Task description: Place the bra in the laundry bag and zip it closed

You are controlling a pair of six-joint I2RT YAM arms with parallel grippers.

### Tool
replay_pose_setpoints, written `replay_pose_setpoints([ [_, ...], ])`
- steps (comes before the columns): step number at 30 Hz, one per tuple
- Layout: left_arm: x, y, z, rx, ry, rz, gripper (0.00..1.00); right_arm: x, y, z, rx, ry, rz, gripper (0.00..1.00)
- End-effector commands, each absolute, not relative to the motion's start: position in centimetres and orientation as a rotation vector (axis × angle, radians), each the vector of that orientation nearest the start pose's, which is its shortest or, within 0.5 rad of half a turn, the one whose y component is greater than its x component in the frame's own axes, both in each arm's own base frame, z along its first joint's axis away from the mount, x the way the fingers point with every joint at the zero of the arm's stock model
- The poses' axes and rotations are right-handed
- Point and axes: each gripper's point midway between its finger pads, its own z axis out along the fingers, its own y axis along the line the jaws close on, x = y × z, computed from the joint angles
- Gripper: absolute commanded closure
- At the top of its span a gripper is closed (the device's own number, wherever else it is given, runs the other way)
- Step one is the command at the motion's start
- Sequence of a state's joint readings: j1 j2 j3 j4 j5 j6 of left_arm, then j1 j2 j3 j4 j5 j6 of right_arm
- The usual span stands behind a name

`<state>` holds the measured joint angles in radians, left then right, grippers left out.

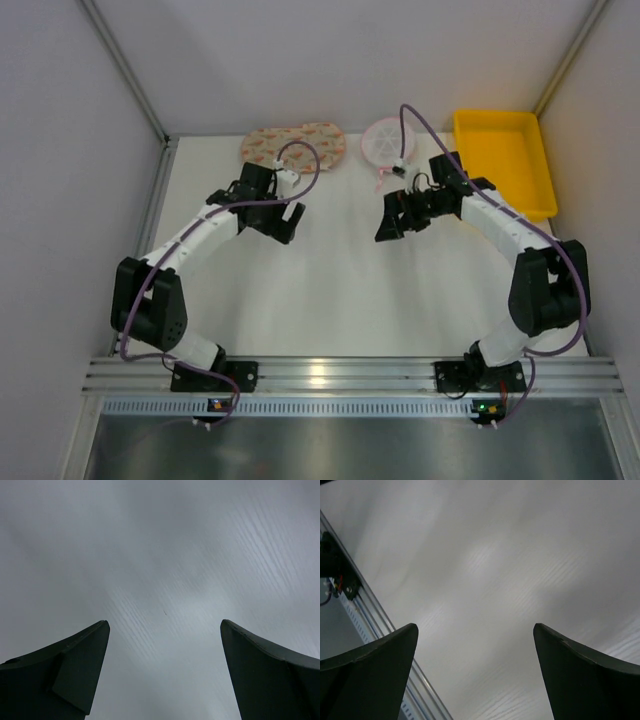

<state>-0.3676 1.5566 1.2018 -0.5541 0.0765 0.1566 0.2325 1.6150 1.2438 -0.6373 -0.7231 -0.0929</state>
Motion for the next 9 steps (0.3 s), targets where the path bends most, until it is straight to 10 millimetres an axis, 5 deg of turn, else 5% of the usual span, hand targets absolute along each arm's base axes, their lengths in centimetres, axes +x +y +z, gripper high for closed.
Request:
replay_pose_setpoints([
  [1, 34.3, -15.6, 15.8, 0.655, 2.303, -0.300, 0.02, 30.6, 21.1, 15.2, -0.748, 2.313, 0.971, 0.01],
  [9, 34.7, -16.6, 16.5, 0.640, 2.300, -0.366, 0.01, 28.7, 22.3, 15.1, -0.800, 2.313, 0.988, 0.01],
])
